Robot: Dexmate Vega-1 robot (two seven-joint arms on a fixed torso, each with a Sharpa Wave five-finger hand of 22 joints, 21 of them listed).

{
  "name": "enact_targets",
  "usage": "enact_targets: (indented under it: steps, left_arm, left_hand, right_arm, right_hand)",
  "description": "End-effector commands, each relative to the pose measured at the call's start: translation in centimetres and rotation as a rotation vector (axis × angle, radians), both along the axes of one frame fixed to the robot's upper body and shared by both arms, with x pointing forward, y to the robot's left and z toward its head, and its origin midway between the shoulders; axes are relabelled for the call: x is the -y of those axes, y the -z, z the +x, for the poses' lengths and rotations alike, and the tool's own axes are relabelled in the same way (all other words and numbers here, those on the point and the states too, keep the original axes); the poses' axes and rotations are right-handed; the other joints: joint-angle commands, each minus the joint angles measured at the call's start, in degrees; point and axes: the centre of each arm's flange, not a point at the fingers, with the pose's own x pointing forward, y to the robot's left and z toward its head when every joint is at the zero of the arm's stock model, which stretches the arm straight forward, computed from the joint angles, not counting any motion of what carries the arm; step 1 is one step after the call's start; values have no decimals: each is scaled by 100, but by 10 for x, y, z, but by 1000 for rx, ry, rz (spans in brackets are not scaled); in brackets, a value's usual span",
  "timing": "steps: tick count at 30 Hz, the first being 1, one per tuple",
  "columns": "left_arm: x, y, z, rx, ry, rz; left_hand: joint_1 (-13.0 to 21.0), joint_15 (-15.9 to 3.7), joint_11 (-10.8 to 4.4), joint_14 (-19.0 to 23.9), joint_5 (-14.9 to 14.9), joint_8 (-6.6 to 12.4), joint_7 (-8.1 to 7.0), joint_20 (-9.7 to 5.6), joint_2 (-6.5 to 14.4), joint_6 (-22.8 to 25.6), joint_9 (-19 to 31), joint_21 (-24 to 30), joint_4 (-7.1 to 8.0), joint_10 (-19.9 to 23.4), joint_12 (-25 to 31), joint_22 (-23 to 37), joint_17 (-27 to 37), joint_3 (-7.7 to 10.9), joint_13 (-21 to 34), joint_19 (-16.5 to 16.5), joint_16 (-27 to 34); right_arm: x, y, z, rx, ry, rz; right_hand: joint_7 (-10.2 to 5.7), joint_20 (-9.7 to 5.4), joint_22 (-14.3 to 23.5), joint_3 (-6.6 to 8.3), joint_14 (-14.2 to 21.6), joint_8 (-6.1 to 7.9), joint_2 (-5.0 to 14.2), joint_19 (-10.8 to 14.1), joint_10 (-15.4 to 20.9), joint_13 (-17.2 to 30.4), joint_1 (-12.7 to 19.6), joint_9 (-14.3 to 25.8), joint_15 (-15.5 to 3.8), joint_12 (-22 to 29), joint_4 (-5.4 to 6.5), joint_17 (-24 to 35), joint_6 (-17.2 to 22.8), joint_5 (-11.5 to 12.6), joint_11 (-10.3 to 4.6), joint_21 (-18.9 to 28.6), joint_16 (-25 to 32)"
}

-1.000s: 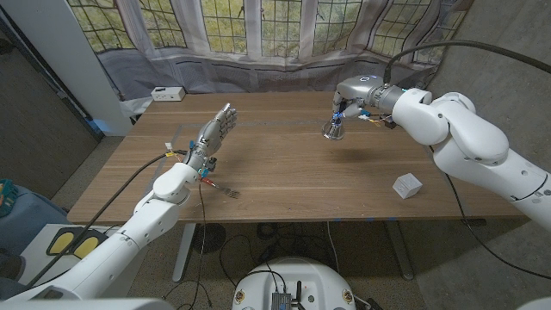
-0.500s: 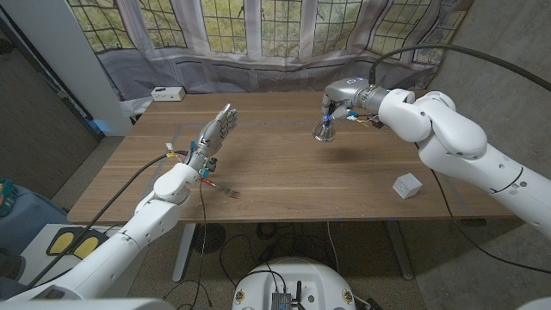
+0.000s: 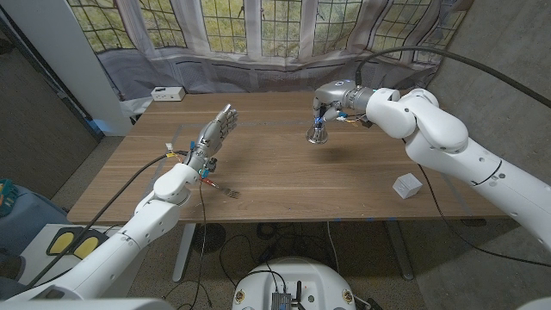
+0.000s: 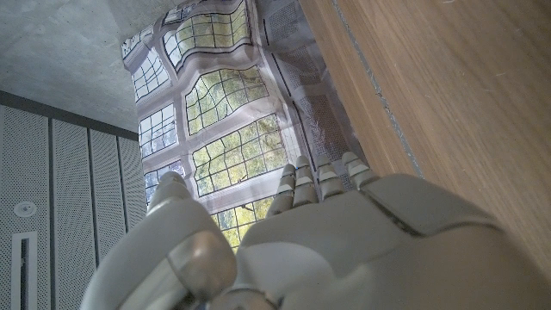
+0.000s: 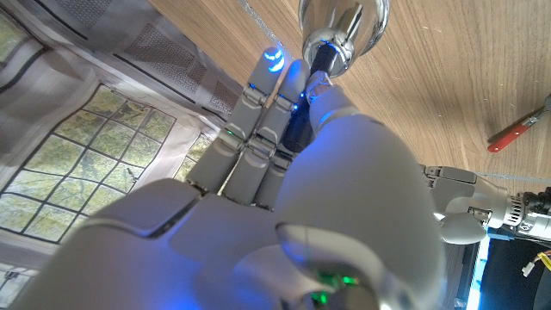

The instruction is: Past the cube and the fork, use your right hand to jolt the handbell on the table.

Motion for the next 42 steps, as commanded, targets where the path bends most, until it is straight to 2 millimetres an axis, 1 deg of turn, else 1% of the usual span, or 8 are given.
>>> enact_targets:
  steps: [1, 11, 15, 18, 25, 26, 34, 42]
  left_arm:
    - [0, 1, 0, 4, 1, -5]
    - [0, 3, 1, -2, 4, -16]
    - [1, 2, 1, -1, 6, -13]
    - [1, 2, 2, -3, 8, -15]
    - [1, 2, 3, -3, 9, -16]
    - [1, 2, 3, -3, 10, -17]
    - [0, 1, 4, -4, 9, -17]
    - [-1, 2, 3, -4, 6, -16]
  left_hand:
    - [-30, 11, -7, 5, -18, 36, -6, 42, 38, 31, 18, -12, -13, 72, 26, 20, 8, 11, 23, -46, 7]
    - [-30, 8, -10, 7, -18, 33, 3, 47, 42, 31, 18, -11, -16, 60, 19, 20, 8, 15, 23, -44, 6]
    - [-30, 12, -4, 4, -18, 32, -3, 47, 42, 32, 18, -12, -18, 65, 20, 20, 8, 16, 23, -49, 4]
    - [-30, 13, 1, 4, -18, 30, 2, 52, 43, 29, 18, -11, -19, 64, 19, 20, 8, 17, 23, -47, 4]
    - [-29, 12, -21, 3, -18, 28, -3, 47, 44, 29, 18, -8, -21, 60, 17, 20, 8, 19, 23, -42, 3]
    - [-29, 17, -23, 4, -18, 30, -8, 48, 44, 33, 18, -9, -21, 58, 16, 20, 8, 20, 23, -43, 4]
    - [-28, 12, -17, 11, -19, 29, -11, 52, 46, 34, 18, -10, -23, 59, 15, 20, 8, 22, 22, -47, 6]
    - [-27, 9, -20, 5, -19, 27, 0, 58, 48, 33, 18, -10, -26, 62, 16, 20, 8, 25, 22, -48, 3]
  right_arm:
    - [-18, 2, 14, -5, 5, -57]
    - [-20, 5, 27, -30, 32, -69]
    - [-22, 7, 33, -44, 40, -69]
    - [-23, 9, 37, -55, 45, -73]
    - [-28, 12, 44, -73, 55, -80]
    - [-28, 12, 45, -75, 55, -81]
    - [-34, 16, 54, -70, 58, -92]
    - [-34, 20, 62, -81, 73, -96]
  right_hand:
    - [31, -89, 0, 39, 20, -4, 47, -20, 255, 160, -16, 30, -4, 36, -6, 21, 15, 47, 183, 45, -23]
    - [39, -92, -1, 42, 20, -9, 48, -32, 262, 165, -17, 30, -2, 31, -6, 21, 6, 45, 181, 60, -28]
    - [41, -93, -1, 44, 19, -11, 38, -38, 264, 166, -7, 30, -14, 29, -17, 28, 2, 44, 155, 65, -26]
    - [29, -94, -2, 45, 28, -12, 49, -38, 259, 168, -16, 31, -4, 24, -8, 24, 3, 44, 187, 72, -26]
    - [25, -93, -2, 43, 19, -10, 50, -45, 250, 170, -27, 31, -3, 14, -2, 12, 9, 41, 181, 84, -40]
    - [21, -89, -3, 43, 21, -8, 46, -41, 262, 170, -23, 31, -7, 17, -7, 14, 13, 40, 201, 89, -38]
    - [21, -86, -4, 47, 16, -11, 44, -49, 271, 176, -22, 31, -10, 15, -11, 14, 9, 39, 184, 102, -43]
    - [30, -82, -5, 47, 24, -16, 49, -47, 265, 178, -30, 32, -5, 5, -7, 12, -3, 38, 194, 119, -44]
